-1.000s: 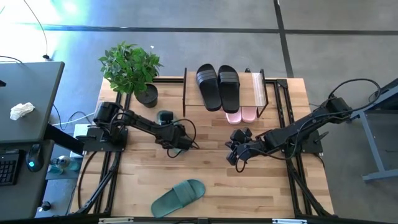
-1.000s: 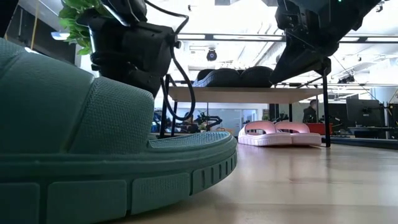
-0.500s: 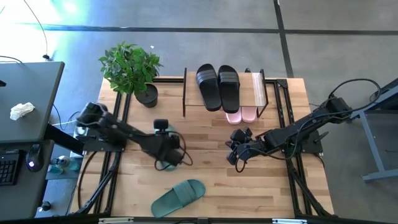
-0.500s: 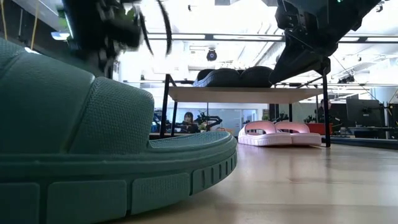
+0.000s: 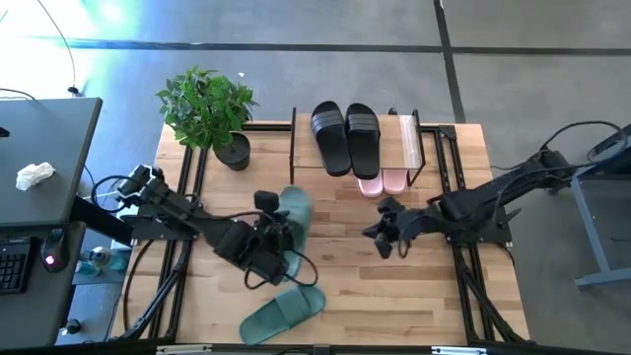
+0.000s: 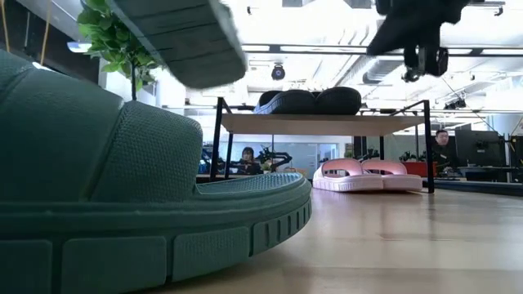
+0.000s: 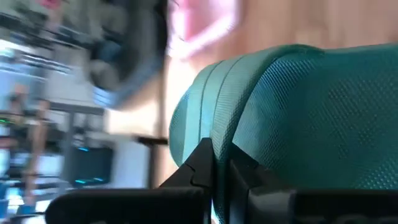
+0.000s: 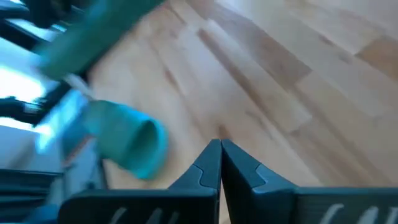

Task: Pick and place slides into the shelf
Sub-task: Put the top green slipper under the shelf

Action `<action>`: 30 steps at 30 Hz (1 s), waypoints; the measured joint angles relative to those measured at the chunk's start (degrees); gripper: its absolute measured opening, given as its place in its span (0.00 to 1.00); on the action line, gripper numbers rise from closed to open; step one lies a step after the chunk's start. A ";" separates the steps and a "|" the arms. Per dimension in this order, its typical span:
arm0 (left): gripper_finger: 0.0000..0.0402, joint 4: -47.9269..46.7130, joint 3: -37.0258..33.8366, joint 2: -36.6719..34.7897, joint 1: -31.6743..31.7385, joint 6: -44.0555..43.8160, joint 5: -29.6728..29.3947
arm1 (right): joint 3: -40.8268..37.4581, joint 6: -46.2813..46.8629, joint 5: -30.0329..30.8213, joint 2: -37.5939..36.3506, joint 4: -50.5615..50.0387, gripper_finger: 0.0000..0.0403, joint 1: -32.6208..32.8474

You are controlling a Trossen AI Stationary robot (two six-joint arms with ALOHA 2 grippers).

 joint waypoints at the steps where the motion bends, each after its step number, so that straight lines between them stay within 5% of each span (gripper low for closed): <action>1: 0.00 0.53 0.60 0.37 0.33 0.82 -1.72 | 0.00 0.89 -0.46 -1.11 0.59 0.00 0.45; 4: 0.00 0.39 2.30 1.67 1.76 2.54 -3.83 | -0.29 1.18 -1.09 -3.11 6.05 0.00 2.78; 9: 0.00 1.02 3.27 2.01 4.53 4.89 -6.74 | -12.49 7.72 0.86 -3.57 35.49 0.00 6.99; 15: 0.00 2.25 3.30 2.01 6.82 7.15 -10.65 | -24.75 23.26 19.35 2.24 59.68 0.00 12.59; 18: 0.00 6.15 3.36 2.64 7.97 10.43 -11.58 | -23.46 27.75 25.81 6.96 62.61 0.00 13.76; 24: 0.00 12.07 3.36 2.89 8.10 15.34 -16.99 | -15.90 28.84 24.65 16.13 63.40 0.02 11.75; 30: 0.00 15.25 3.36 2.91 8.98 20.98 -18.62 | -10.58 23.13 21.58 20.55 63.44 0.22 7.90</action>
